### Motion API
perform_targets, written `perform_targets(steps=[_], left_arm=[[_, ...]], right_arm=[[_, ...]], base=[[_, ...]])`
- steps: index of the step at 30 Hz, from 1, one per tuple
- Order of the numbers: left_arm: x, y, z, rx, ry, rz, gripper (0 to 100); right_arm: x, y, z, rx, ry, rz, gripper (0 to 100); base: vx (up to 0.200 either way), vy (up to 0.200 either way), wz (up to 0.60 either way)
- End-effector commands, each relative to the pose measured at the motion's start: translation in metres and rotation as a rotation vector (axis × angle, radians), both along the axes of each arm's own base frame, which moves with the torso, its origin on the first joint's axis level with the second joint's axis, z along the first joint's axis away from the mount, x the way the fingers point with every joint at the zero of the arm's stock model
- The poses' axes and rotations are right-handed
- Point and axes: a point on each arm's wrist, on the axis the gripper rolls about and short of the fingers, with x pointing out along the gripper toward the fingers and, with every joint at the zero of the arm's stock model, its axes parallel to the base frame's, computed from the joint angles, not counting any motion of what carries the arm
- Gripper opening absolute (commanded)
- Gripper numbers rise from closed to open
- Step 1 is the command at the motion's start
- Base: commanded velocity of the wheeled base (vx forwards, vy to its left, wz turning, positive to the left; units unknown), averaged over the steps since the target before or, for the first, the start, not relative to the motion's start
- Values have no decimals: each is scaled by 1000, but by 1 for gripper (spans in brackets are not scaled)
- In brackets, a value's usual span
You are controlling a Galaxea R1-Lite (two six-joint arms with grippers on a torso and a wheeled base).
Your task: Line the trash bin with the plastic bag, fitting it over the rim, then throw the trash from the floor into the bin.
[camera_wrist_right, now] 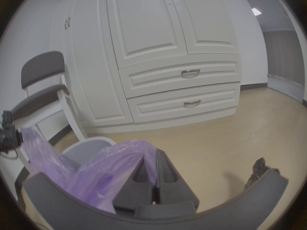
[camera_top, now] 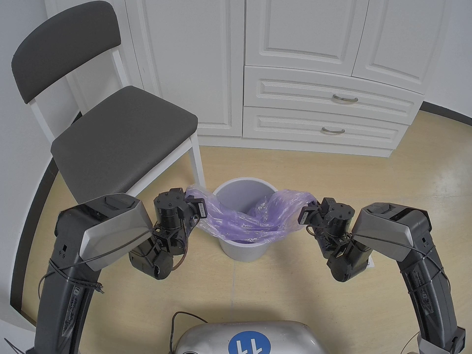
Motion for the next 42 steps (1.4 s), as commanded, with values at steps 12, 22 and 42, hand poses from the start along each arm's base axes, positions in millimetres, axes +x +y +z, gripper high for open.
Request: perform_targets(steps=[12, 22, 42], left_arm=[[-7, 34, -1, 162, 113, 33, 0], [-51, 45, 16, 305, 240, -71, 0], [-60, 49, -6, 333, 365, -150, 0]], right_arm=[[-33, -45, -9, -226, 155, 27, 0], [-82, -63, 4, -399, 277, 130, 0], [-109, -64, -1, -515, 355, 204, 0]], base=[[0, 0, 0], [0, 0, 0], [0, 0, 0]])
